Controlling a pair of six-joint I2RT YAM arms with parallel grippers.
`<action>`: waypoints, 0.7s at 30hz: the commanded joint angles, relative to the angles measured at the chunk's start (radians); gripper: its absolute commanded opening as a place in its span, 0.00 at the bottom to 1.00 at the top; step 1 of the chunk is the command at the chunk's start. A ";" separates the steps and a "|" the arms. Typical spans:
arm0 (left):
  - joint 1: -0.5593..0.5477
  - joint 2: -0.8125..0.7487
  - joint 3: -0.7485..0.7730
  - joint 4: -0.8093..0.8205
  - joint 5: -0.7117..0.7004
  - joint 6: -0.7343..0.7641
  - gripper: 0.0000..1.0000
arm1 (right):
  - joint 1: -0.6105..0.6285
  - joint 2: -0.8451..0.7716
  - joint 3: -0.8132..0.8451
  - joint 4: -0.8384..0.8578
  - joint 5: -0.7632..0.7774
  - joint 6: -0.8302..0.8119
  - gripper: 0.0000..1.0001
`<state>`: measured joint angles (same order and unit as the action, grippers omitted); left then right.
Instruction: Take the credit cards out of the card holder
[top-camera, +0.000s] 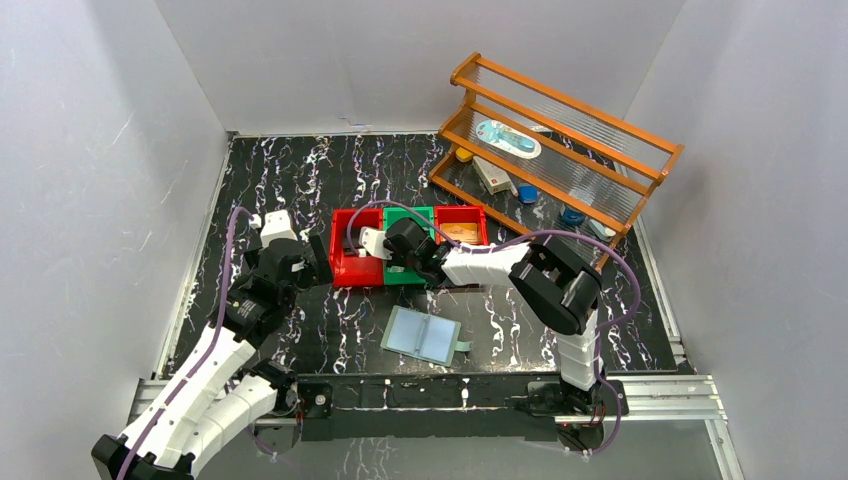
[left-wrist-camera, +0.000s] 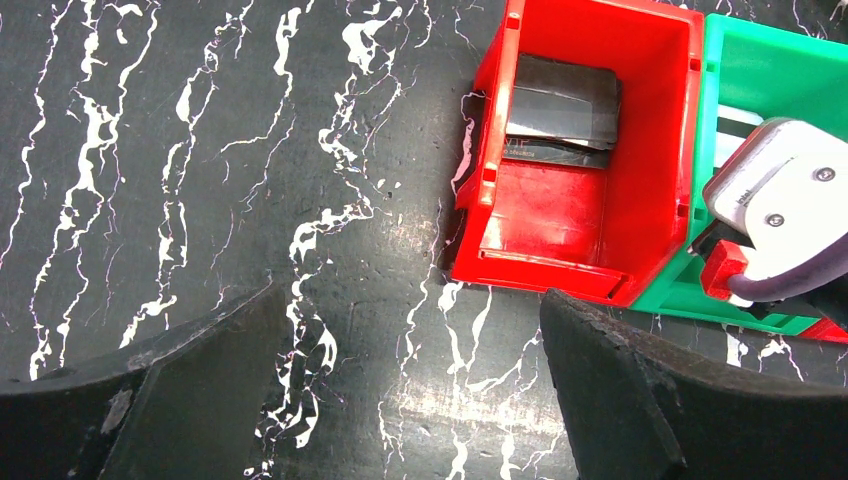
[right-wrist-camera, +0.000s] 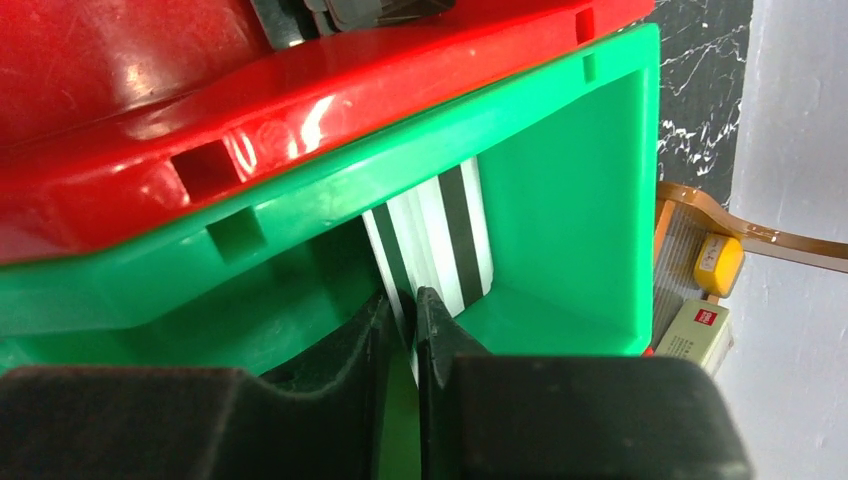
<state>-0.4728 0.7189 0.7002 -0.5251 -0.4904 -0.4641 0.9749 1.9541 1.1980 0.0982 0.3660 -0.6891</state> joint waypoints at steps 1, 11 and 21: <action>0.004 -0.013 0.020 -0.007 -0.018 0.005 0.98 | -0.011 0.002 0.026 -0.017 -0.015 -0.002 0.28; 0.004 0.001 0.021 -0.006 0.001 0.013 0.98 | -0.037 0.042 0.067 0.007 0.043 0.094 0.37; 0.003 0.014 0.023 -0.007 0.013 0.019 0.98 | -0.054 0.023 0.091 -0.004 0.035 0.184 0.48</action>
<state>-0.4728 0.7341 0.7002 -0.5247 -0.4767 -0.4557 0.9283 2.0037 1.2552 0.0803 0.3908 -0.5640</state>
